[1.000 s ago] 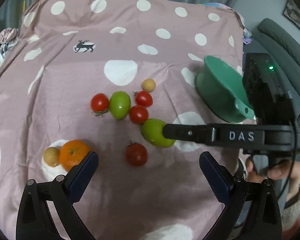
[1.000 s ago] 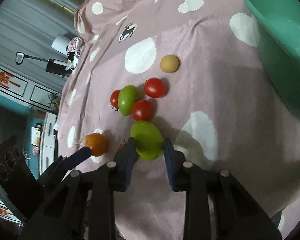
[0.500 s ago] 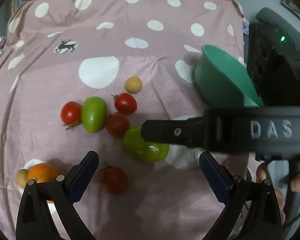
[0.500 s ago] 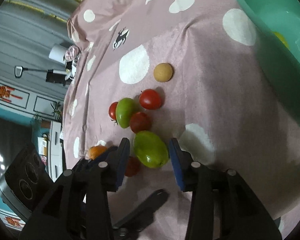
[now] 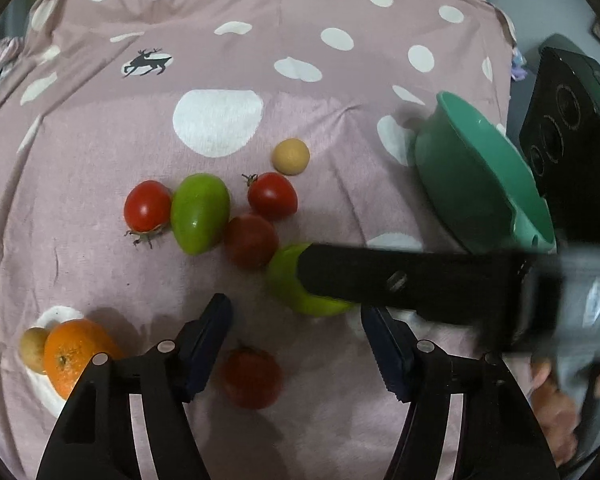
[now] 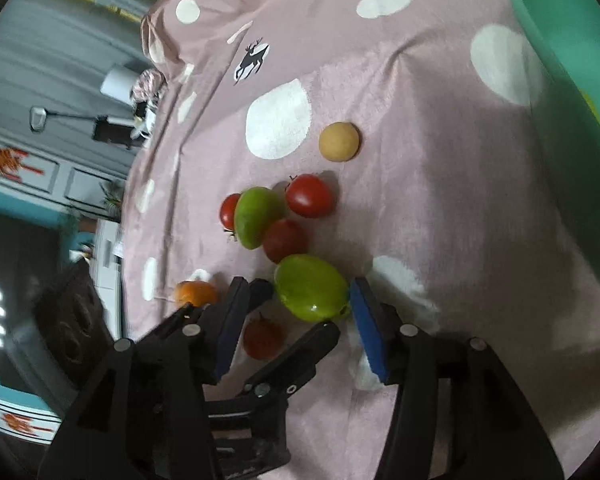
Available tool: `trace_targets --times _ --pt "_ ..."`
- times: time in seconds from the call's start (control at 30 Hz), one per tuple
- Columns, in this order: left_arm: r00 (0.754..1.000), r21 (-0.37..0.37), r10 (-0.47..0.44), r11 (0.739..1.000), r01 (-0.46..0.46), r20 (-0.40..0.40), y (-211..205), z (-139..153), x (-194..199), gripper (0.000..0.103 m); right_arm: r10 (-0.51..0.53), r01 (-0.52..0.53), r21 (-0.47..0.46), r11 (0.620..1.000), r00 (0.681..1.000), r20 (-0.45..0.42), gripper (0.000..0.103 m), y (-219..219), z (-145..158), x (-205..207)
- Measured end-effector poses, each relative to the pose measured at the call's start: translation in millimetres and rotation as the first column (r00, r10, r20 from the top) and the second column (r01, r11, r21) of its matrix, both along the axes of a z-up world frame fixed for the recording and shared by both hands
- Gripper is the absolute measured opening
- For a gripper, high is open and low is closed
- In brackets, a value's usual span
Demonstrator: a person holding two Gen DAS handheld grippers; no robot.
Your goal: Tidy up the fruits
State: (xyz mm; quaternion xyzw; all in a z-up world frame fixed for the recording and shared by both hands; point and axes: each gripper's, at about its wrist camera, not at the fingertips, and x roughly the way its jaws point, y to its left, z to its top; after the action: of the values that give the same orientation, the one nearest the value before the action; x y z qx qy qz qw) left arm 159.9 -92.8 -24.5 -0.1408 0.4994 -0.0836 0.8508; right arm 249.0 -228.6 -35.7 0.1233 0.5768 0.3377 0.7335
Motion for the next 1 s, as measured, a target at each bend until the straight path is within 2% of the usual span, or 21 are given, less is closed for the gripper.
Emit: trace_targets --times 0.17,0.3,0.47,0.57,0.63,0.73,0.87,1.0 --pt "1.000 0.018 -0.008 1.000 0.008 0.006 -3.8 -1.2 1.9 0.067 0.036 -0.035 -0.044 0.998 0.999 0.016 0.051 7.0 -0.4 -3.2" --pt "0.999 0.027 -0.041 0.999 0.041 -0.003 -4.1 -0.8 -1.7 0.069 0.047 -0.048 -0.063 0.997 0.999 -0.012 0.052 7.8 -1.7 -6.1" --pt "0.998 0.006 -0.053 0.999 0.053 -0.026 0.5 -1.3 -4.9 0.076 0.055 -0.056 -0.015 0.998 0.996 -0.076 0.055 1.4 -3.2 -12.3" --pt "0.998 -0.062 -0.036 0.998 0.033 -0.049 7.3 0.1 -8.3 0.076 0.017 -0.009 0.058 0.998 0.991 -0.133 0.055 -10.7 -4.1 -10.7" --pt "0.999 -0.107 -0.025 0.994 0.020 -0.045 11.7 2.5 -9.8 0.076 -0.059 0.065 0.058 0.996 0.993 -0.103 0.056 -21.3 -0.1 -6.8" --pt "0.999 -0.096 -0.005 0.995 0.001 -0.049 14.4 2.7 -10.3 0.080 -0.138 0.156 0.163 0.974 0.983 -0.117 0.067 -31.8 0.3 1.4" --pt "0.998 -0.063 -0.005 0.998 0.001 -0.066 12.6 0.2 -9.9 0.081 -0.120 0.134 0.158 0.978 0.988 -0.095 0.075 -12.2 -3.6 2.5" --pt "0.999 -0.035 -0.003 0.999 0.001 -0.052 11.7 -0.5 -9.3 0.081 -0.064 0.069 0.099 0.993 0.997 -0.048 0.076 2.2 2.8 -4.2"
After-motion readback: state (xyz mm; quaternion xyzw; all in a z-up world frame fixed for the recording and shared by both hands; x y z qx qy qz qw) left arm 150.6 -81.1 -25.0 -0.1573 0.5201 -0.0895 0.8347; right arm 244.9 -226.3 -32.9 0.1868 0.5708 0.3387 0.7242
